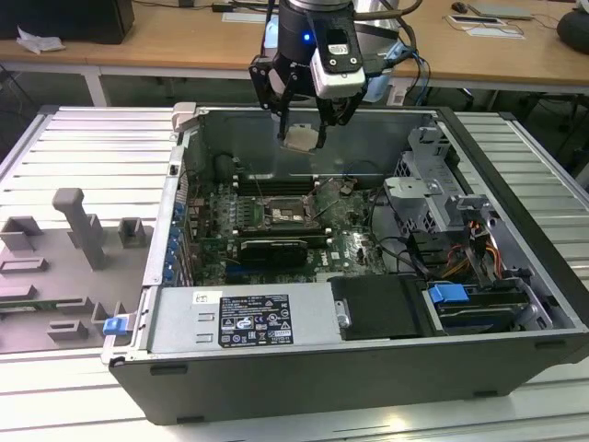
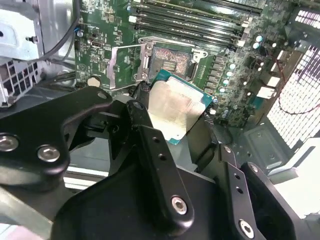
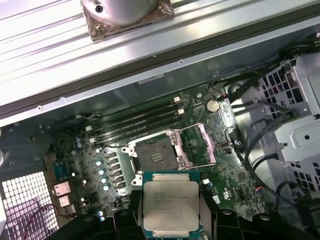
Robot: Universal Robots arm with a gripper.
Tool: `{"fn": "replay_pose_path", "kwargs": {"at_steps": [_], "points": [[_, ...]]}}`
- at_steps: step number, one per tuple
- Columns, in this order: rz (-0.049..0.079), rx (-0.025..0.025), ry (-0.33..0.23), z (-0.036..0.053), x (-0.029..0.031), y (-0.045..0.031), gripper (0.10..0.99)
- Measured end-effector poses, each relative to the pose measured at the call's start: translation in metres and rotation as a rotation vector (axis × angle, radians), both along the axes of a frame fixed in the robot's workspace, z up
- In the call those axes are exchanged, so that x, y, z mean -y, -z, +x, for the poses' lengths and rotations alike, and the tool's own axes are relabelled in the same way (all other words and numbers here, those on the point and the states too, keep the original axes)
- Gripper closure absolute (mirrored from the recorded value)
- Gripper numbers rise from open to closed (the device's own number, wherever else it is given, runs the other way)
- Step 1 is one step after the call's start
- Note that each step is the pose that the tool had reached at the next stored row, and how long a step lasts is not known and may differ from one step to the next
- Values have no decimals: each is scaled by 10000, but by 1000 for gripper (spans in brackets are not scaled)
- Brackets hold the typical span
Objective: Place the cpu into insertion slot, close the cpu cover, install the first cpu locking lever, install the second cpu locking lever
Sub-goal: 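Place the cpu into insertion slot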
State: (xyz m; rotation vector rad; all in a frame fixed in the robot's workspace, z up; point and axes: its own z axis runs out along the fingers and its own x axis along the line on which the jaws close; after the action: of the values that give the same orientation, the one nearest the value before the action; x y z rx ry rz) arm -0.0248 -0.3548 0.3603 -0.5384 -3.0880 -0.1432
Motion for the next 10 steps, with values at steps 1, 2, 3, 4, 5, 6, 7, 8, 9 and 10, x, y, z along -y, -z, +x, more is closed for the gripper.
{"fn": "replay_pose_path", "kwargs": {"at_steps": [1,2,3,4,5,6,7,8,9,10], "points": [[1,1,141,0,-1,1,545],[1,1,247,0,-2,1,545],[-1,0,335,0,-2,1,545],[-1,0,394,0,-2,1,545],[-1,0,459,0,-2,2,545],[-1,0,550,0,-2,2,545],[-1,0,632,0,-3,3,545],[-1,0,718,0,-3,3,545],[-1,0,853,0,-3,4,545],[0,0,925,0,-3,4,545]]}}
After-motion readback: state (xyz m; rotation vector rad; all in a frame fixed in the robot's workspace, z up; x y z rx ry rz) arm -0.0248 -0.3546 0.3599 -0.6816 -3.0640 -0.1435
